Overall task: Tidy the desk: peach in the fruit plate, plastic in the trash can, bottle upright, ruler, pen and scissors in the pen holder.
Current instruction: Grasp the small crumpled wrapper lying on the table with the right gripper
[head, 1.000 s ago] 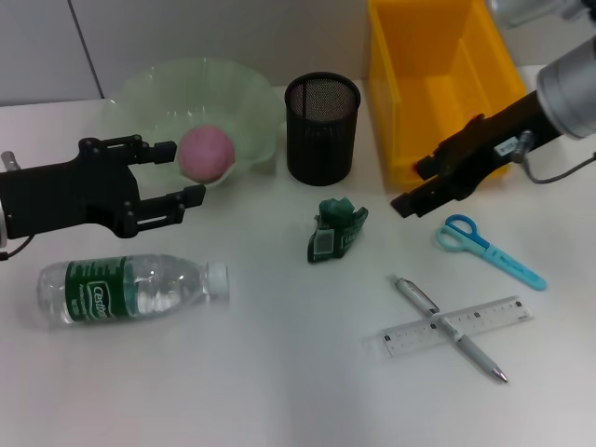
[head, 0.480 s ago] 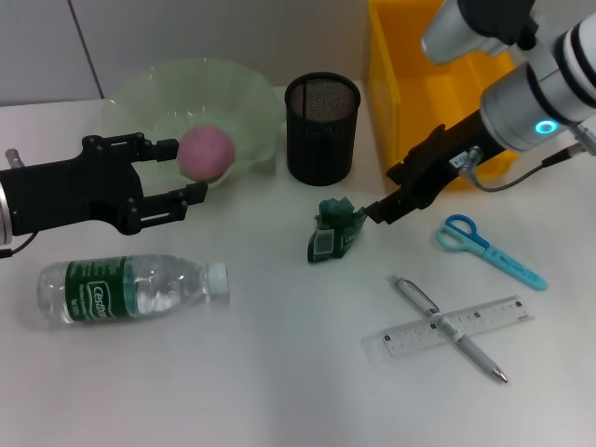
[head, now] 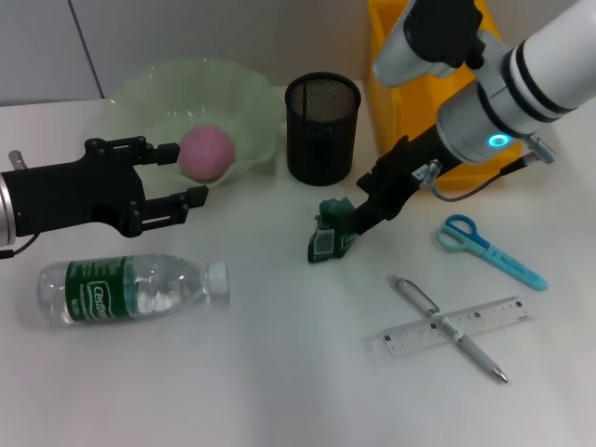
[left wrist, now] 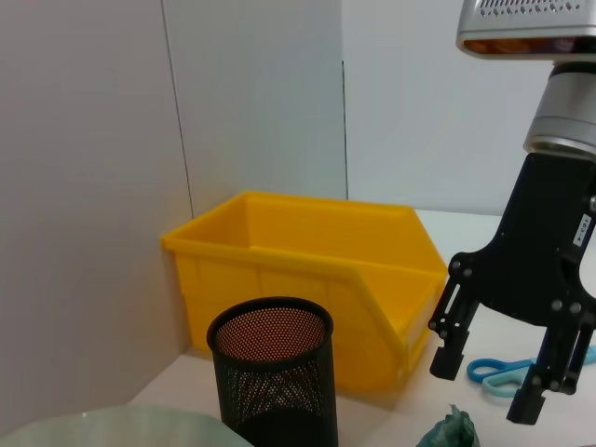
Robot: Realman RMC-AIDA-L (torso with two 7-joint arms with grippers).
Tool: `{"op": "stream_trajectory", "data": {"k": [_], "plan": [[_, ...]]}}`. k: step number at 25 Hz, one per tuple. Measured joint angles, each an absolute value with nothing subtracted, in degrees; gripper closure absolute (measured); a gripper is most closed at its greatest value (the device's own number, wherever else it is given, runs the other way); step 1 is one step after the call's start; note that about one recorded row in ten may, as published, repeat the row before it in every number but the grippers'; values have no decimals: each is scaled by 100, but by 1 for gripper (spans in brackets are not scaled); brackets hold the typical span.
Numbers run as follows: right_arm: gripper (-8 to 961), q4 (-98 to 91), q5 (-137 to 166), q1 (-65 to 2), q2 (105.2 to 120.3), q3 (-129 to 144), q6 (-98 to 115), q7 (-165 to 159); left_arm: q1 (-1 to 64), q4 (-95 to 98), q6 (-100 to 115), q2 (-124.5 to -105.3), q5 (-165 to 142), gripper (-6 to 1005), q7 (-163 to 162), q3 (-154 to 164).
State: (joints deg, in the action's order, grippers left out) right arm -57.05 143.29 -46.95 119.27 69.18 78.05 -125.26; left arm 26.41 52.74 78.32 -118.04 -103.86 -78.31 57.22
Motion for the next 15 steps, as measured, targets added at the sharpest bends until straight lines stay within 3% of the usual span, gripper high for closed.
{"op": "stream_trajectory", "data": {"k": [15], "plan": [[255,-5065,14281,-4931,11929,7233,7262,-12527,2716,5220,7822,-11795,-10454,336,-7822,5720]]}}
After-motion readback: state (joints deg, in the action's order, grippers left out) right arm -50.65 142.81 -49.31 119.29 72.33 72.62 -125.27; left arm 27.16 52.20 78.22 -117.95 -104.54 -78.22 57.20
